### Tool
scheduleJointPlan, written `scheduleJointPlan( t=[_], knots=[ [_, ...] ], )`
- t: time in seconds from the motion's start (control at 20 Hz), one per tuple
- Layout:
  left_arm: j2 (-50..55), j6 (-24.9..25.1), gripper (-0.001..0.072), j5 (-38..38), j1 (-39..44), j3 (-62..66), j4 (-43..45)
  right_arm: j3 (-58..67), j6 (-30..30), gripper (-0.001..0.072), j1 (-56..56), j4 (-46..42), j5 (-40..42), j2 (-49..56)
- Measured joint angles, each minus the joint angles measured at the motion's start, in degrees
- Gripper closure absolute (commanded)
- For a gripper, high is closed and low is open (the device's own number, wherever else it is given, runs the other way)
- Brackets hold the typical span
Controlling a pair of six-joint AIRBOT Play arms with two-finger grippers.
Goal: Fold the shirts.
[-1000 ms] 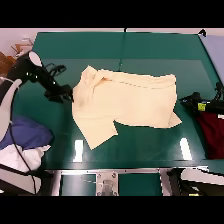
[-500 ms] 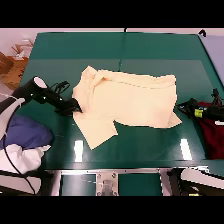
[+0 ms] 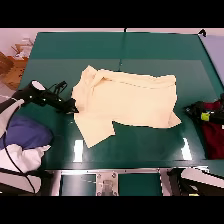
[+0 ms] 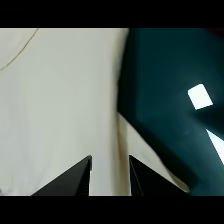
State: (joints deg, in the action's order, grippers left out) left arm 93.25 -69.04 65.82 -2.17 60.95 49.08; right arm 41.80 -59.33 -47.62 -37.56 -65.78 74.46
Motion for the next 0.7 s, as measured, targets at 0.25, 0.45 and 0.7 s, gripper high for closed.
scheduleJointPlan(
  t=[0.25,0.45,0.7],
  knots=[
    [0.0,2.3,0.0680,0.8,-1.3,0.0,-1.6,-2.2,-5.0,0.0310,-6.2,-7.1,-1.1,-1.4],
    [0.0,3.2,0.0680,0.7,-1.5,0.0,-2.6,-7.8,-6.5,0.0311,-4.2,-7.4,2.5,-1.6],
    [0.0,3.4,0.0679,0.7,-1.6,0.0,-3.1,-10.4,-5.8,0.0318,2.4,-0.7,9.6,0.5]
  ],
)
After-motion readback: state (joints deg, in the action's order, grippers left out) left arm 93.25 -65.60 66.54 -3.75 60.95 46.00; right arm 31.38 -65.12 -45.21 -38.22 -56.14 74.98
